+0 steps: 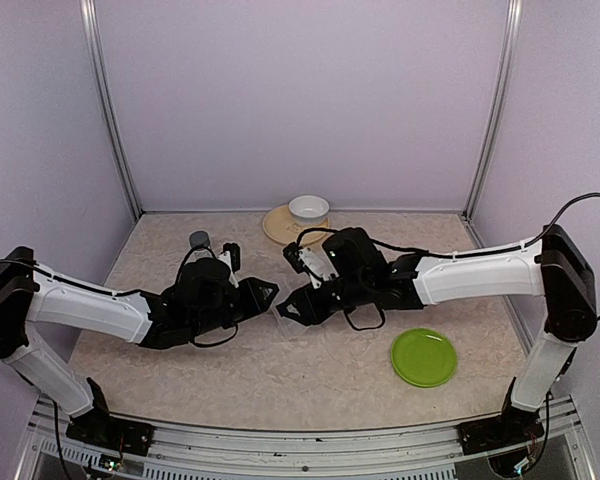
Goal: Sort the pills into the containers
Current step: Open the lid of the pill container.
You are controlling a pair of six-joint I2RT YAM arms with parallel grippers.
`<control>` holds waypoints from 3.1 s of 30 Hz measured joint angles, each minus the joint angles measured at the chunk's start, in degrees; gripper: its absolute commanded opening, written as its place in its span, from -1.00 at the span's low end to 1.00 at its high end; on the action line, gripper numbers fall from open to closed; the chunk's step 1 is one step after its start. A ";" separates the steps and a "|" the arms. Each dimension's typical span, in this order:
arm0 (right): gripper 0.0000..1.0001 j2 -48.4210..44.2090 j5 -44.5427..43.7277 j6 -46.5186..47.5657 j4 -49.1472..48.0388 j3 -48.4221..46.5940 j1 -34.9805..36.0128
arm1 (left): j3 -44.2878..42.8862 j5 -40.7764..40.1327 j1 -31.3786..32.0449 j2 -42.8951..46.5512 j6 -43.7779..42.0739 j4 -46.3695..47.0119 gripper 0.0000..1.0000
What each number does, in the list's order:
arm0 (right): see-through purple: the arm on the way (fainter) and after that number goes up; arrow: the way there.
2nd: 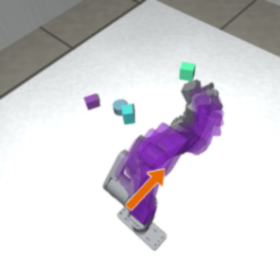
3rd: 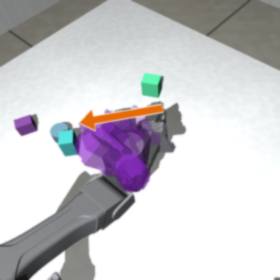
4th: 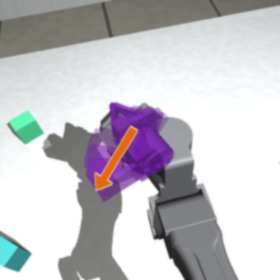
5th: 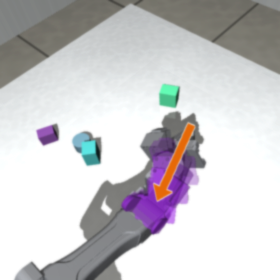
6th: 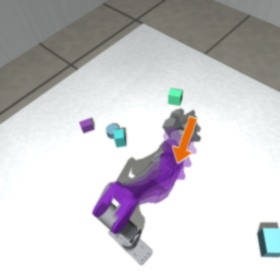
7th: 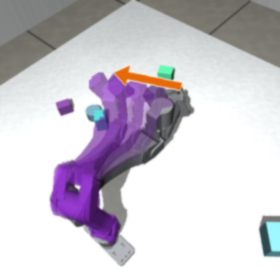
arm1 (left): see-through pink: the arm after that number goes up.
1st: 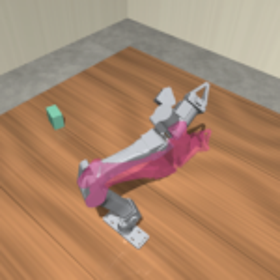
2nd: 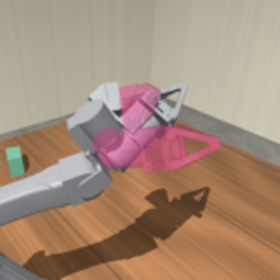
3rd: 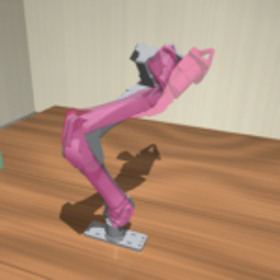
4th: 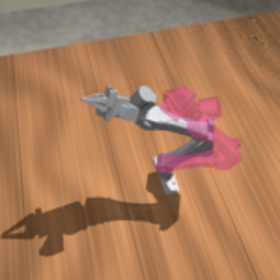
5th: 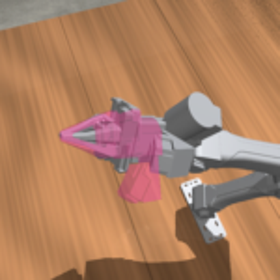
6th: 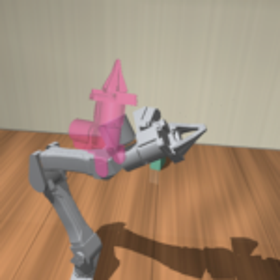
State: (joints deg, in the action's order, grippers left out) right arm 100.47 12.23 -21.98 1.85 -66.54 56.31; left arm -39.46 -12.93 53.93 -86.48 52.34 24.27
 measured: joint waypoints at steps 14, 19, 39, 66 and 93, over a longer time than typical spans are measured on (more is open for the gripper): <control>-0.63 1.40 1.92 -0.17 0.22 -1.31 0.00 | 0.00 -0.11 0.00 -0.15 0.00 0.20 -0.79; -0.76 1.81 2.60 -0.37 0.24 -1.33 0.00 | 0.00 -0.57 0.00 -0.17 0.00 0.20 -0.78; -1.00 2.84 3.34 -1.44 0.26 -1.49 0.20 | 1.01 -1.31 0.15 -0.17 0.17 0.85 -0.27; -1.00 1.64 5.05 1.66 4.90 -0.96 -2.93 | 6.32 -6.05 0.20 6.91 1.18 -0.83 0.96; -1.00 -4.20 25.29 14.19 14.47 -0.92 -8.55 | 10.14 16.96 -8.44 6.54 -9.94 7.80 0.66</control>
State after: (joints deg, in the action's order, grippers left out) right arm 96.27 37.52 -7.79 16.32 -67.46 47.77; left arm -29.32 4.03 45.50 -79.94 42.39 32.08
